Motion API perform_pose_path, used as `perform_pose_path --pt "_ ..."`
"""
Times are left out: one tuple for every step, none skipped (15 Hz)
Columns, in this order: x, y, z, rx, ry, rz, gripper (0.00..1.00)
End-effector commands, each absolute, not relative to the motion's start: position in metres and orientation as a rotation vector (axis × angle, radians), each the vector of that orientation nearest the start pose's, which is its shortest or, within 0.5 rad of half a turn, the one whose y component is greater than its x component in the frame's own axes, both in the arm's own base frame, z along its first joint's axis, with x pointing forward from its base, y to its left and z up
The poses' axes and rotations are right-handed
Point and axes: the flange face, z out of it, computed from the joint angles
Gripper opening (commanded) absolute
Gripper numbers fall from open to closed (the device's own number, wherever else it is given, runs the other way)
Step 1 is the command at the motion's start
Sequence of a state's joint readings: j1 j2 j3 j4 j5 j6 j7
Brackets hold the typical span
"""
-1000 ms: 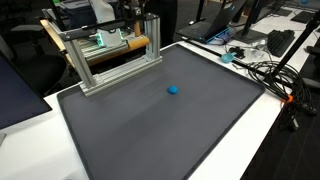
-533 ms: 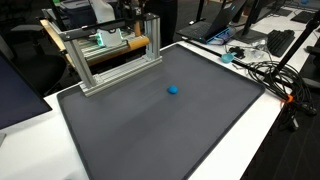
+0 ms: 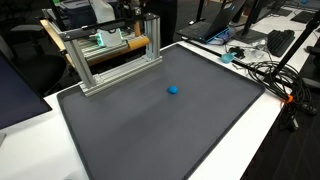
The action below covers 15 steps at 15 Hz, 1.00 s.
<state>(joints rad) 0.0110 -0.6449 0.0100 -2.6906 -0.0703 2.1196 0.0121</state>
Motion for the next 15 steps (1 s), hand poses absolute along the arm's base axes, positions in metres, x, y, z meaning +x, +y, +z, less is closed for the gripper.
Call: perform_pose_path --pt "0.3526 0.0055 0.4308 -3.222 -0.134 -0.095 0.85" --pt "0.3528 0.0057 0.4306 -3.222 -0.141 -0.092 0.80" --pt "0.3529 0.0063 0.4307 -3.218 -0.149 -0.089 0.76" --pt "0.3529 0.0066 0.4306 -3.216 -0.149 -0.084 0.75" --pt "0.3530 0.0062 0.4306 -3.217 -0.141 -0.077 0.71" --pt "0.3528 0.0060 0.4304 -3.216 -0.133 -0.073 0.72" --pt "0.3522 0.0045 0.4306 -3.209 -0.119 -0.069 0.72" --pt "0.3513 0.0028 0.4305 -3.208 -0.101 -0.063 0.77" --pt "0.3500 0.0014 0.4307 -3.200 -0.090 -0.063 0.91" --pt "0.3493 0.0002 0.4303 -3.199 -0.078 -0.060 0.97" --pt "0.3486 -0.0001 0.4304 -3.196 -0.069 -0.057 0.94" --pt "0.3476 -0.0008 0.4303 -3.190 -0.061 -0.052 0.99" --pt "0.3473 -0.0016 0.4307 -3.186 -0.053 -0.055 1.00" --pt "0.3471 -0.0025 0.4313 -3.181 -0.042 -0.057 1.00" --pt "0.3467 -0.0029 0.4317 -3.173 -0.036 -0.060 1.00"
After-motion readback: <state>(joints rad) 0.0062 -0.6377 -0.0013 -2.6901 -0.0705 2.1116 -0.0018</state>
